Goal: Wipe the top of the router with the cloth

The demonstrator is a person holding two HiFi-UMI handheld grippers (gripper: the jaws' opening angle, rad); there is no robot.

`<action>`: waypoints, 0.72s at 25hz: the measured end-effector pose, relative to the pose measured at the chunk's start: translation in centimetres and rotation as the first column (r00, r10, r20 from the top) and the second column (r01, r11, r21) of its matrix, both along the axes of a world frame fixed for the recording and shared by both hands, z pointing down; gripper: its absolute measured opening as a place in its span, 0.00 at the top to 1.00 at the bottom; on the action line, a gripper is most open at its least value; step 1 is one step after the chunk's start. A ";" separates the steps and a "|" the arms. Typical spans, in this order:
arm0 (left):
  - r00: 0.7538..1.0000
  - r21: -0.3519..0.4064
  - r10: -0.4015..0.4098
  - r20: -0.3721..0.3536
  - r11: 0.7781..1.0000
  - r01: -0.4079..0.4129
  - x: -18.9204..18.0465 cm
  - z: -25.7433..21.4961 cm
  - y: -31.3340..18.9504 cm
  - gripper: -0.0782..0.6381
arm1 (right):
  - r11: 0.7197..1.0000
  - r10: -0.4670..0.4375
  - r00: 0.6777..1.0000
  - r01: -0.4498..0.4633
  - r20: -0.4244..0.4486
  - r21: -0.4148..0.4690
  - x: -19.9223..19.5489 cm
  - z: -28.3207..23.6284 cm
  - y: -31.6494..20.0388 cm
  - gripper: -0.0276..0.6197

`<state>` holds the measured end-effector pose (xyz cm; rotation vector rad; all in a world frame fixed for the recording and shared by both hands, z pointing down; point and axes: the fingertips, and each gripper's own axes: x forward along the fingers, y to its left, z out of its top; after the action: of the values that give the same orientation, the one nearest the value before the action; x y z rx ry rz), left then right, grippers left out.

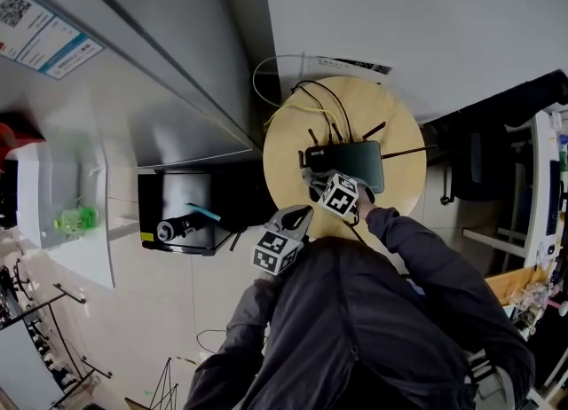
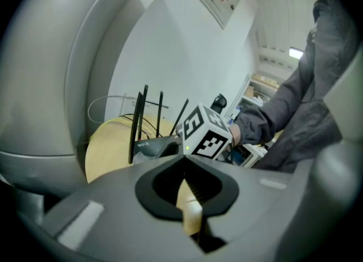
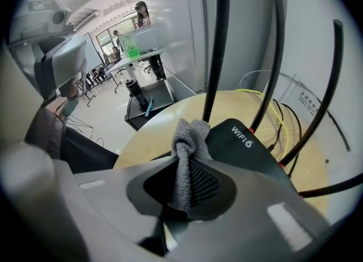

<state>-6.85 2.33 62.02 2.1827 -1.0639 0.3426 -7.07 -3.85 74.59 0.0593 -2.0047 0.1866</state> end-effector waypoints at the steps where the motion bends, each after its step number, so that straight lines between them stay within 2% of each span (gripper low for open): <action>1: 1.000 -0.001 0.005 0.000 1.000 -0.005 0.2 0.0 0.0 0.89 | 1.000 -0.003 1.000 0.003 -0.001 -0.005 0.1 0.0 0.4 0.90; 6: 1.000 -0.001 0.019 0.007 1.000 -0.019 1.1 0.0 0.1 0.89 | 0.999 -0.015 1.000 0.015 0.008 -0.034 0.8 0.0 2.7 0.90; 15: 1.000 -0.010 -0.011 0.019 1.000 0.011 0.8 0.4 0.1 0.89 | 0.995 -0.058 0.998 0.060 0.029 -0.080 1.1 -0.1 3.9 0.90; 18: 1.000 -0.004 -0.023 0.021 1.000 0.024 0.6 0.0 -0.1 0.89 | 0.995 -0.009 0.997 0.017 0.072 -0.099 1.2 -0.9 1.9 0.90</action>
<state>-6.28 2.28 62.05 2.1655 -1.0985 0.3577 -5.87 -1.94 73.72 -0.0245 -2.0630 0.2838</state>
